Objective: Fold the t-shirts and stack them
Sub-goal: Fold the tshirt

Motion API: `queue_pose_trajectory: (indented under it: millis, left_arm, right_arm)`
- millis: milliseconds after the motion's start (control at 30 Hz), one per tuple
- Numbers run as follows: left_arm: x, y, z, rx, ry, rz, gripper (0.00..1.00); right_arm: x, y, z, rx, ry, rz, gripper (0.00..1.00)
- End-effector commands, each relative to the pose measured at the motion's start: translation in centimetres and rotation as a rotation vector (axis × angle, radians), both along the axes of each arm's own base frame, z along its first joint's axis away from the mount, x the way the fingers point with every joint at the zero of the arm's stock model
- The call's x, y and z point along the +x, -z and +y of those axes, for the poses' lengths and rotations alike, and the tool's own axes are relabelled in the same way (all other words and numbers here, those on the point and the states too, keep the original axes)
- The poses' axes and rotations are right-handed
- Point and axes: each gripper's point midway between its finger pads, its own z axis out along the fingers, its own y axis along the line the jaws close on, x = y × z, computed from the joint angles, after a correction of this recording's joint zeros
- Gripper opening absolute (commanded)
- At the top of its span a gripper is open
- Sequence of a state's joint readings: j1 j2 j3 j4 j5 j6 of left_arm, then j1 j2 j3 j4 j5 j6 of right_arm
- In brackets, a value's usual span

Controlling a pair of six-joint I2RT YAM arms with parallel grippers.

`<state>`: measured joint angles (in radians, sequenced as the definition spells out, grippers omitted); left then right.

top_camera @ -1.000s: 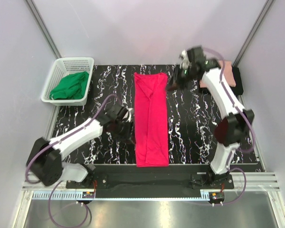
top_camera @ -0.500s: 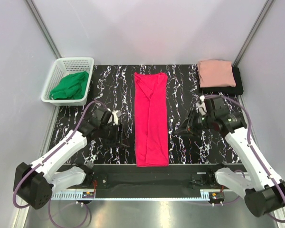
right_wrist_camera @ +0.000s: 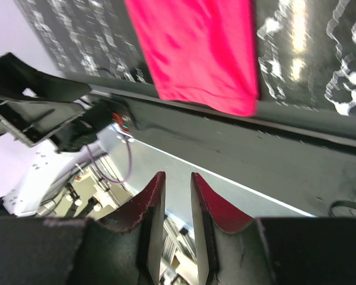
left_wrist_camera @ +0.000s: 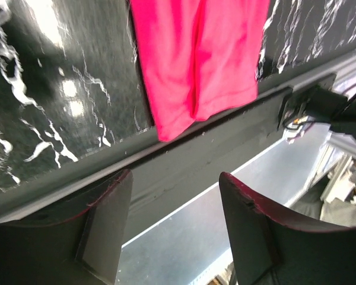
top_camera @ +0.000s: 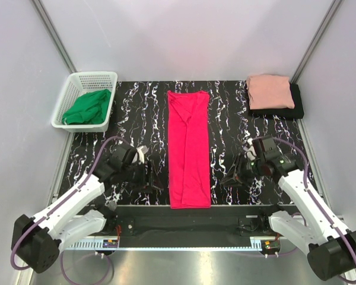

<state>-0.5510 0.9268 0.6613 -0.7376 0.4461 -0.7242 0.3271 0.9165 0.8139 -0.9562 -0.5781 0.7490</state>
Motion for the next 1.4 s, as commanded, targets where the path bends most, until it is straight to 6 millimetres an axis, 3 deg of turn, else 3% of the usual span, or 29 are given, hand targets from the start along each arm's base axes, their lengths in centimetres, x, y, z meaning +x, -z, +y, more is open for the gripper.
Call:
queue_pose_trajectory:
  millis: [0, 33, 100, 200, 467, 567, 1167, 1367]
  left_arm:
    - [-1.7, 1.3, -0.8, -0.06, 0.035, 0.07, 0.65]
    - [-2.3, 2.6, -0.9, -0.062, 0.038, 0.108, 0.65]
    - [-2.9, 3.0, -1.3, -0.09, 0.057, 0.131, 0.64]
    - [-2.6, 3.0, -1.7, -0.111, 0.064, 0.108, 0.66]
    - [-2.1, 3.2, -3.1, -0.154, 0.133, 0.129, 0.68]
    - [-2.2, 3.7, -3.5, -0.169, 0.157, 0.146, 0.68]
    - [-3.4, 6.8, -3.7, -0.211, 0.182, 0.21, 0.66]
    - [-3.5, 7.5, -4.0, -0.259, 0.142, 0.206, 0.67]
  right_arm:
    - [-2.0, 2.6, -0.1, 0.008, -0.04, 0.071, 0.3]
    - [-2.3, 3.1, 0.0, 0.012, -0.047, 0.097, 0.31]
    - [-2.5, 3.5, 0.0, 0.014, -0.051, 0.112, 0.3]
    - [-1.7, 3.0, 0.0, 0.008, -0.056, 0.052, 0.34]
    - [-1.2, 4.6, 1.2, 0.092, -0.06, 0.051, 0.37]
    - [-1.8, 6.2, 1.3, 0.107, -0.065, 0.087, 0.38]
    - [-2.3, 10.4, 2.1, 0.169, -0.113, 0.127, 0.38]
    - [-2.6, 11.0, 2.3, 0.203, -0.1, 0.086, 0.39]
